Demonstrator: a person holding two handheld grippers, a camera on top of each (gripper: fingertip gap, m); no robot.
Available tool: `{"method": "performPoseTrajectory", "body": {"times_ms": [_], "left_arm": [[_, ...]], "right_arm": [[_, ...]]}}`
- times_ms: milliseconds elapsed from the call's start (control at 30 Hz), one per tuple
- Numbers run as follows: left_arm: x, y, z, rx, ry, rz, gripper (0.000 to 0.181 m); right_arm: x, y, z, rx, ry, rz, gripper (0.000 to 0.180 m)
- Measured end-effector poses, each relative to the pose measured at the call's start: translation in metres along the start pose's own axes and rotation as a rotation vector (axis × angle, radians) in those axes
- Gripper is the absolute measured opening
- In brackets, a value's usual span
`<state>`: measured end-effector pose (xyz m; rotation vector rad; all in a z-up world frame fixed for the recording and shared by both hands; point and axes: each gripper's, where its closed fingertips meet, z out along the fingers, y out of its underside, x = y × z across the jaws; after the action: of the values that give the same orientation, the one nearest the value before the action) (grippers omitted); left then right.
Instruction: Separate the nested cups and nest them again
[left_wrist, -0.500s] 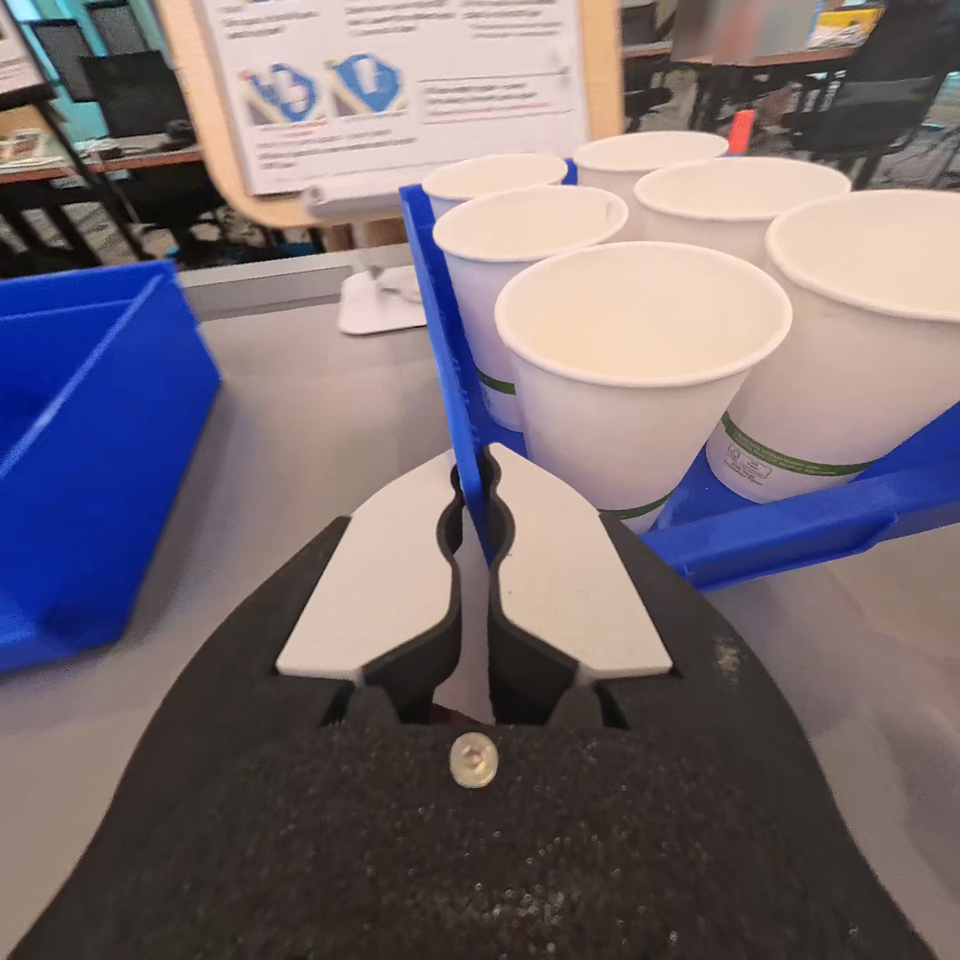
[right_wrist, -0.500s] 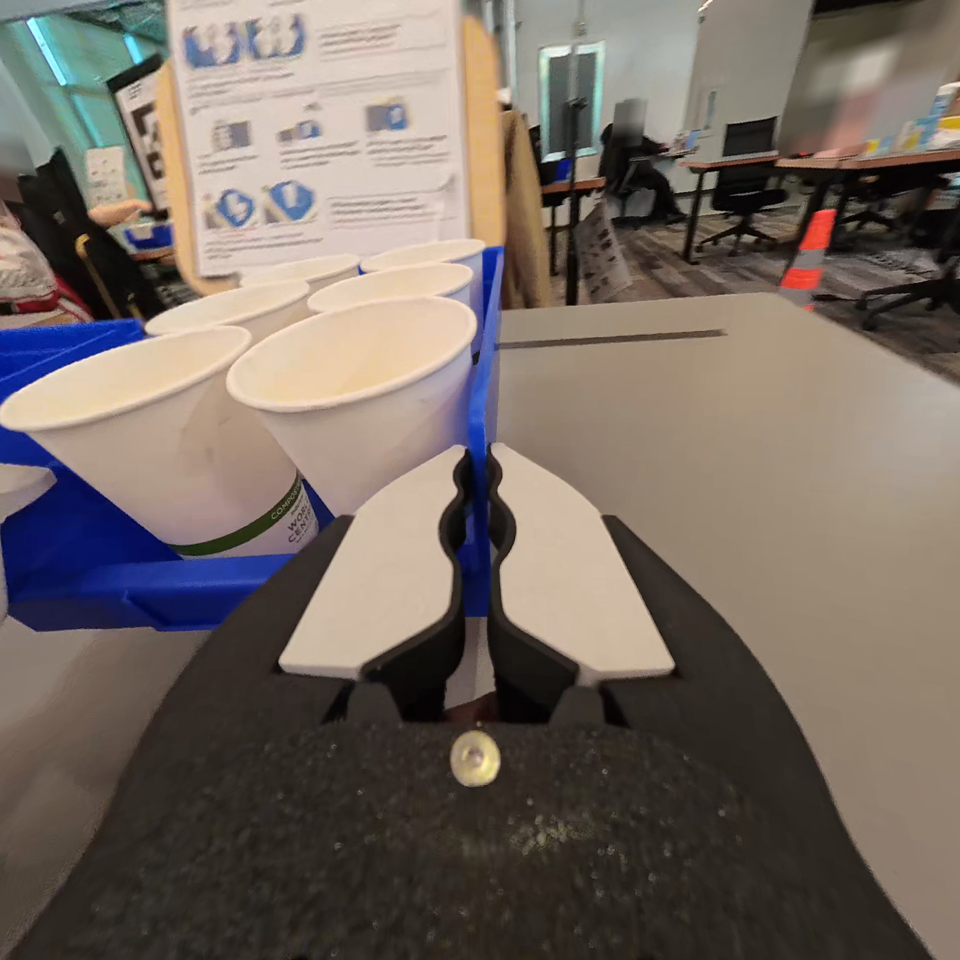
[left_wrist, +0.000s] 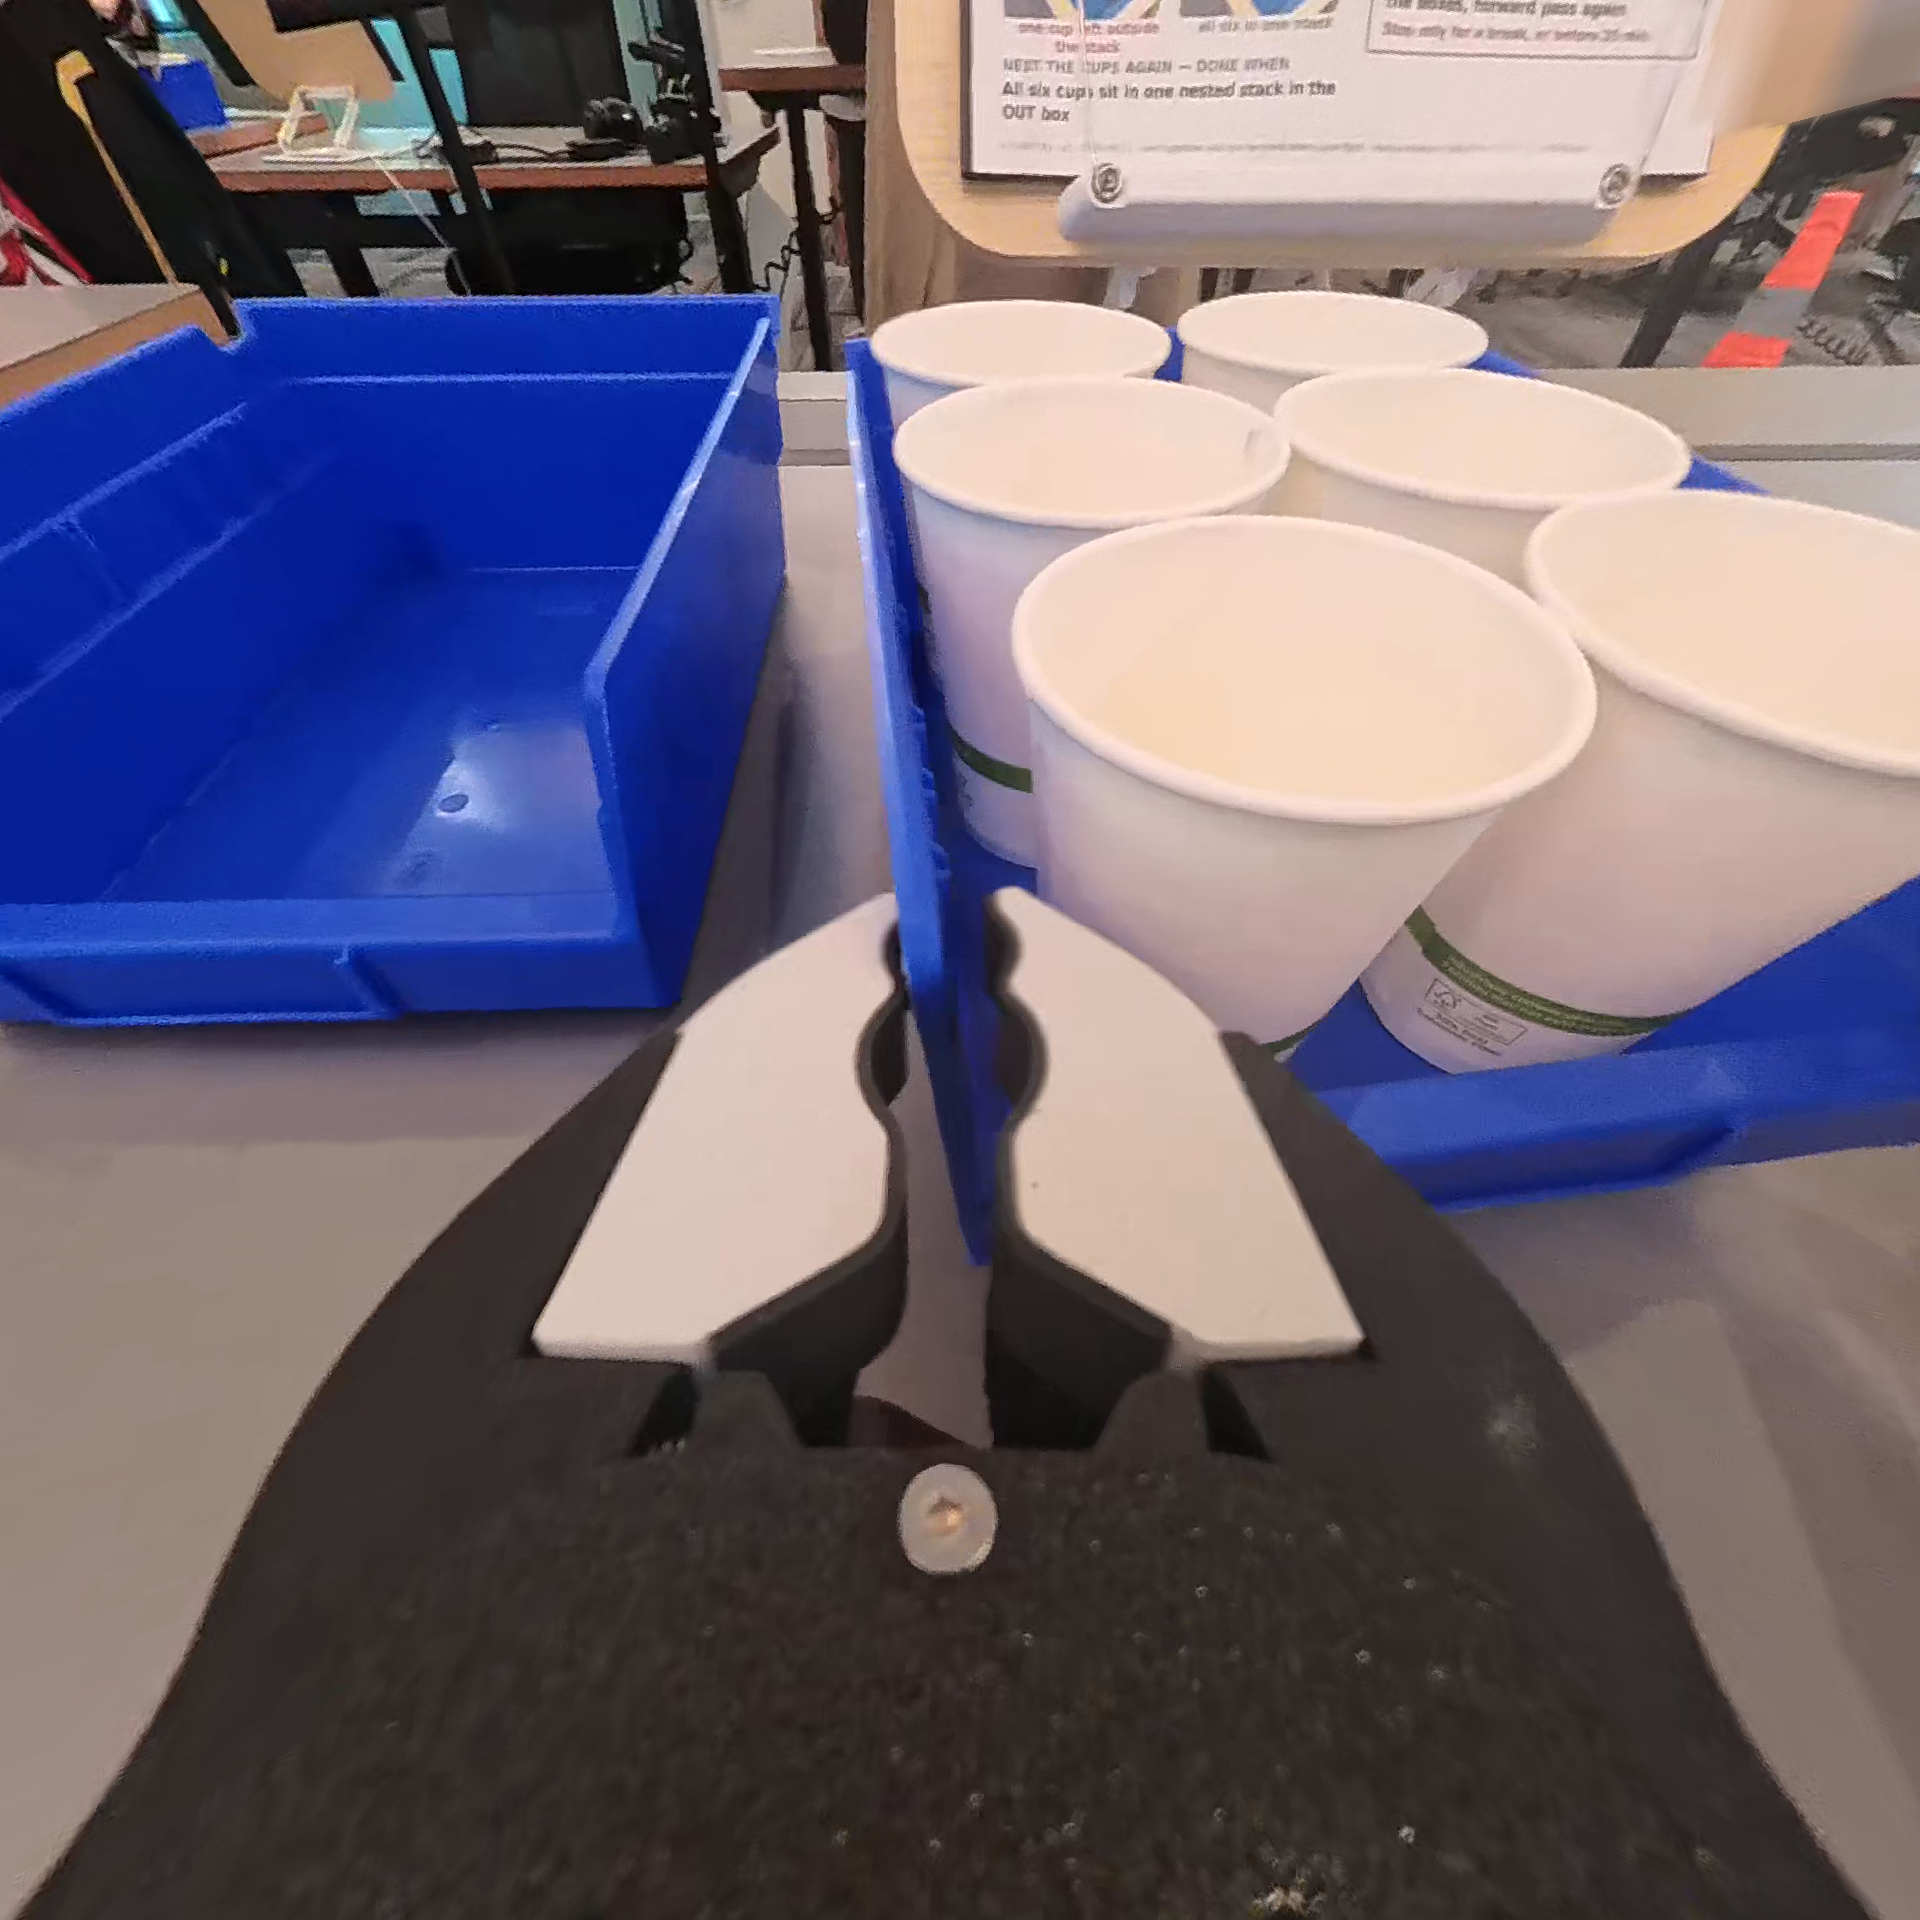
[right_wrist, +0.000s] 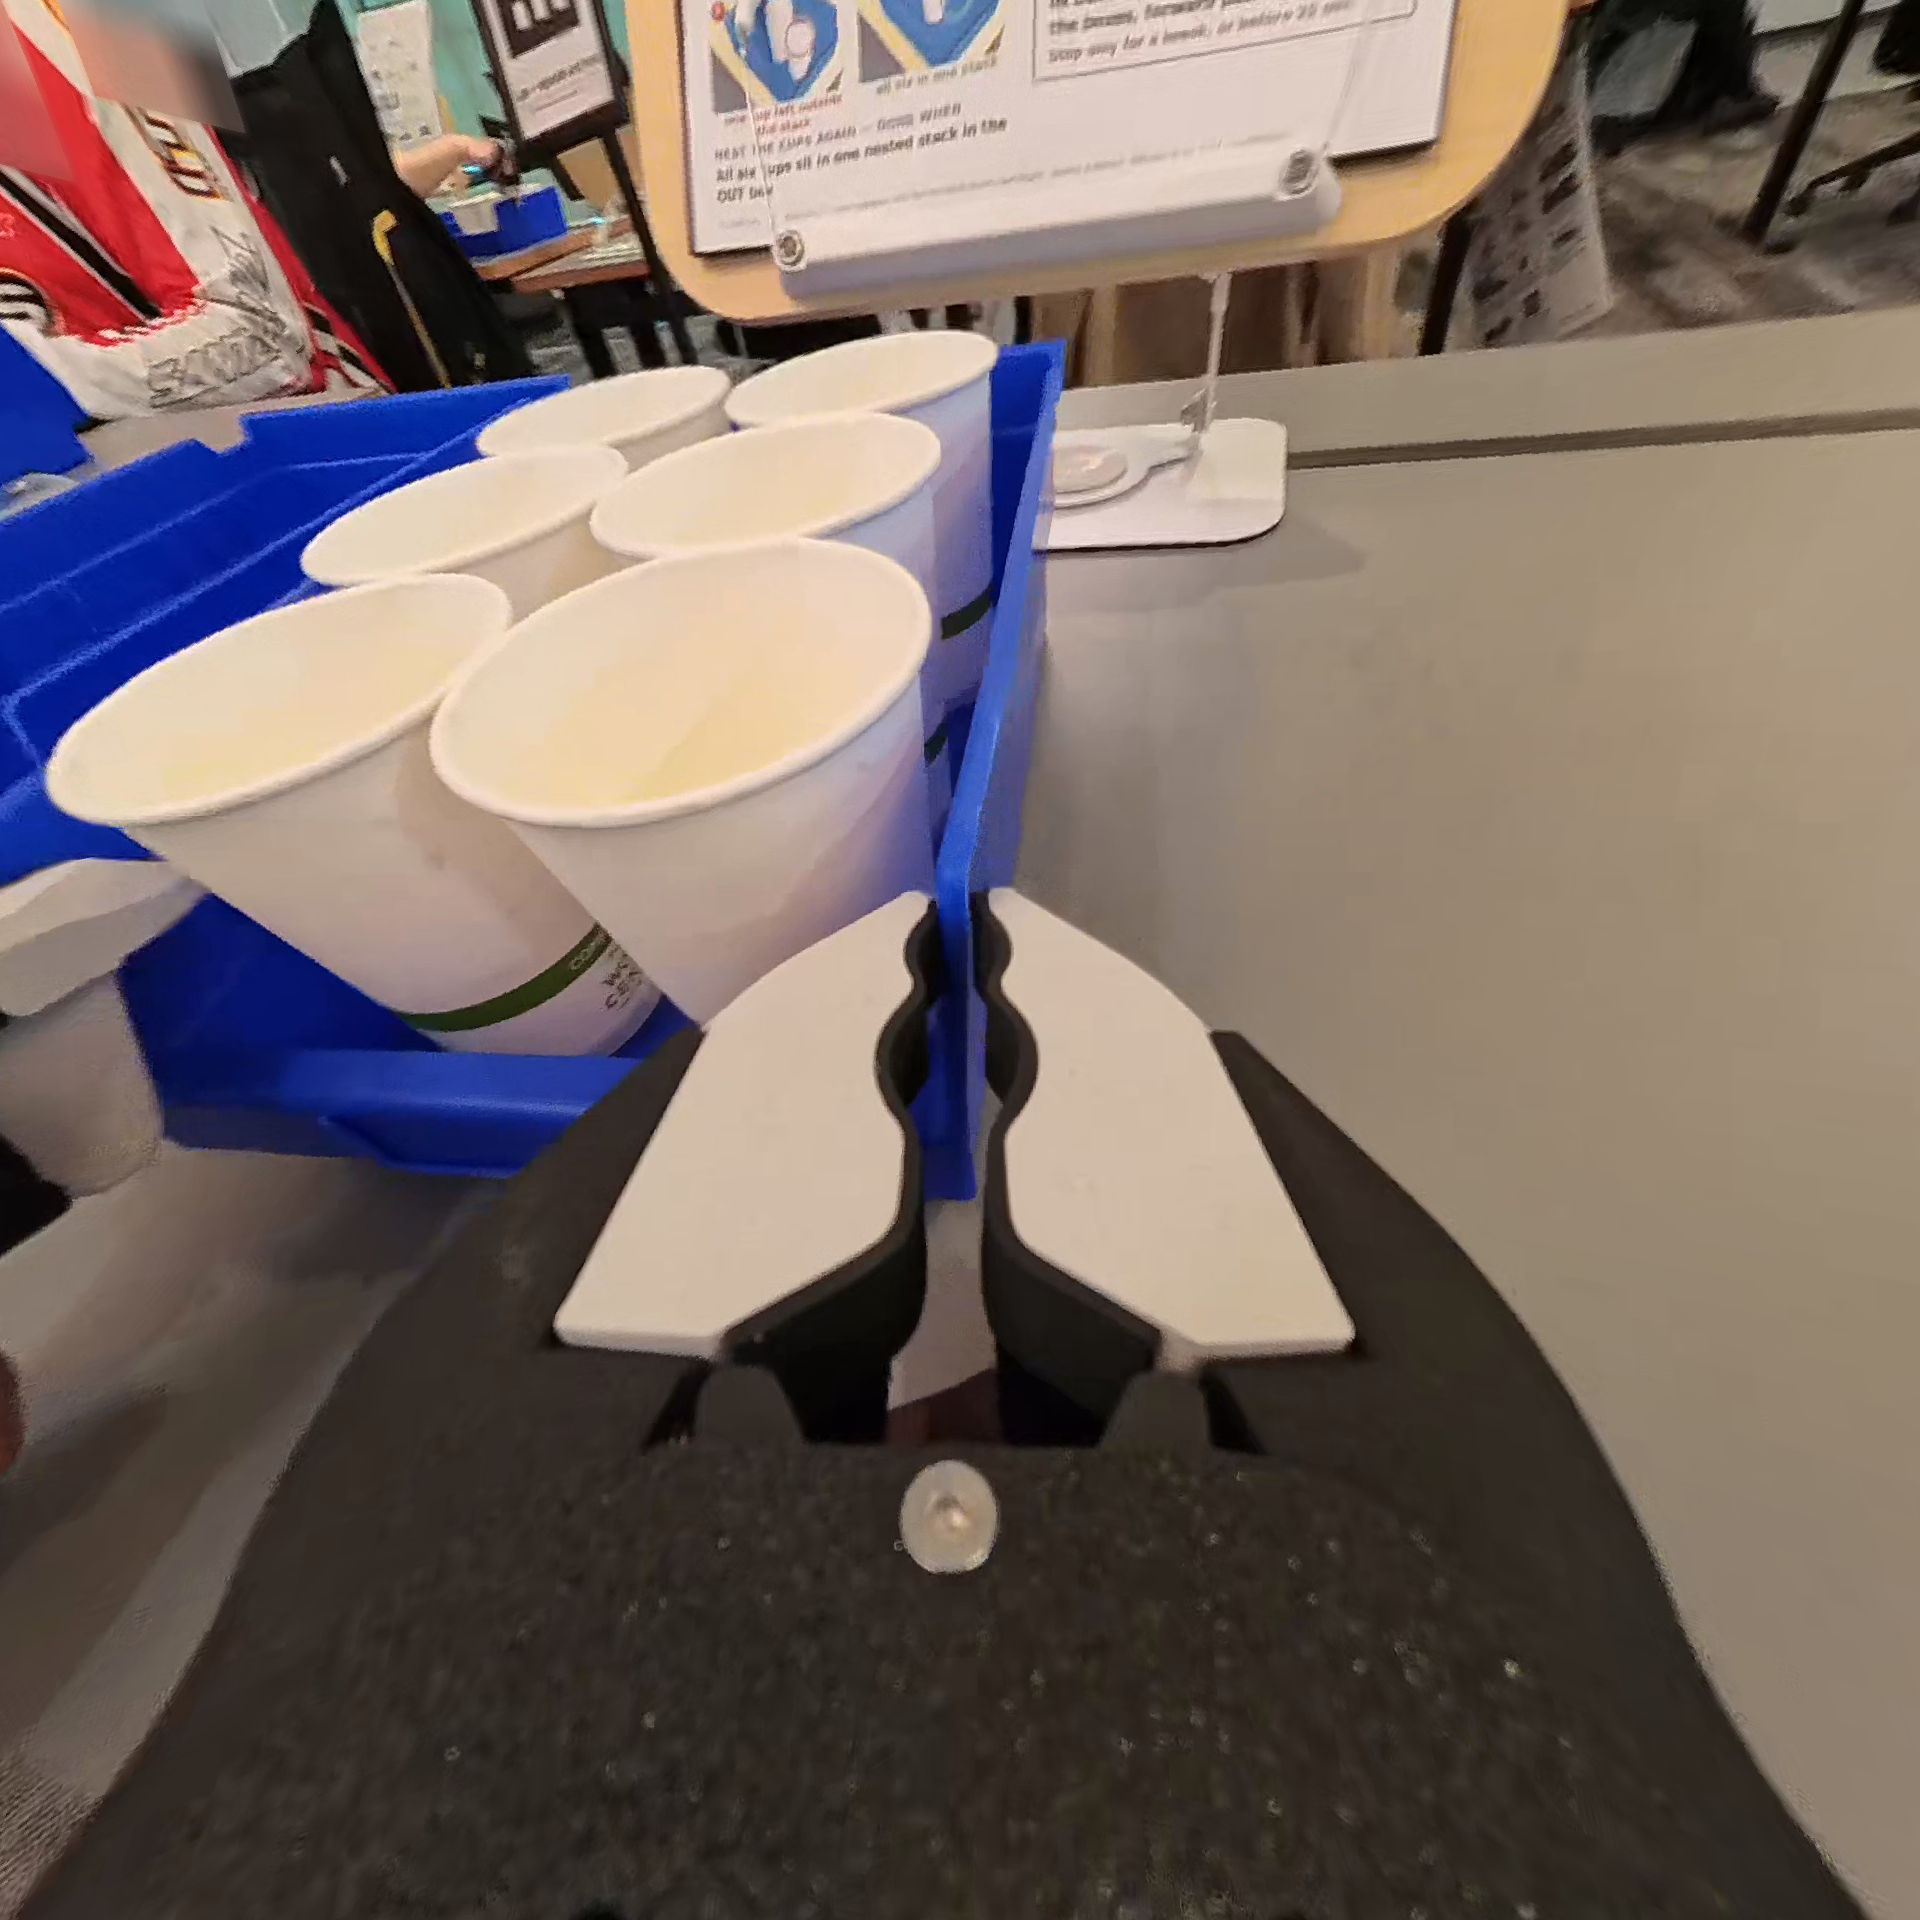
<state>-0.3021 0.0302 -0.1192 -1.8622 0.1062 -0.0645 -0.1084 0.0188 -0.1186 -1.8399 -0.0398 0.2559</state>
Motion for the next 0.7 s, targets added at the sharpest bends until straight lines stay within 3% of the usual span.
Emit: {"method": "performPoseTrajectory", "body": {"times_ms": [67,133,267,367,500,600,700], "left_arm": [[0.005,0.002,-0.003,-0.015,0.047,0.013,0.041],[0.001,0.013,-0.018,-0.065,0.089,0.012,0.051],[-0.041,0.033,-0.076,-0.04,0.112,-0.071,0.049],[-0.117,0.027,-0.089,0.002,-0.009,-0.094,0.051],[-0.216,-0.004,-0.054,0.021,-0.117,-0.078,0.052],[-0.244,-0.014,-0.012,-0.059,-0.066,-0.108,0.058],[-0.274,-0.014,0.021,-0.112,-0.187,-0.056,0.059]], "right_arm": [[-0.002,0.003,-0.006,-0.028,-0.054,0.01,0.017],[-0.001,0.007,-0.021,-0.06,-0.103,0.009,0.033],[0.0,0.003,-0.071,0.019,-0.222,-0.081,0.032],[-0.018,0.004,-0.086,0.048,-0.32,-0.177,0.027],[-0.058,0.017,-0.095,0.017,-0.447,-0.23,0.027],[-0.087,0.033,-0.093,-0.026,-0.51,-0.25,0.025],[-0.108,0.047,-0.093,-0.065,-0.574,-0.238,0.025]]}}
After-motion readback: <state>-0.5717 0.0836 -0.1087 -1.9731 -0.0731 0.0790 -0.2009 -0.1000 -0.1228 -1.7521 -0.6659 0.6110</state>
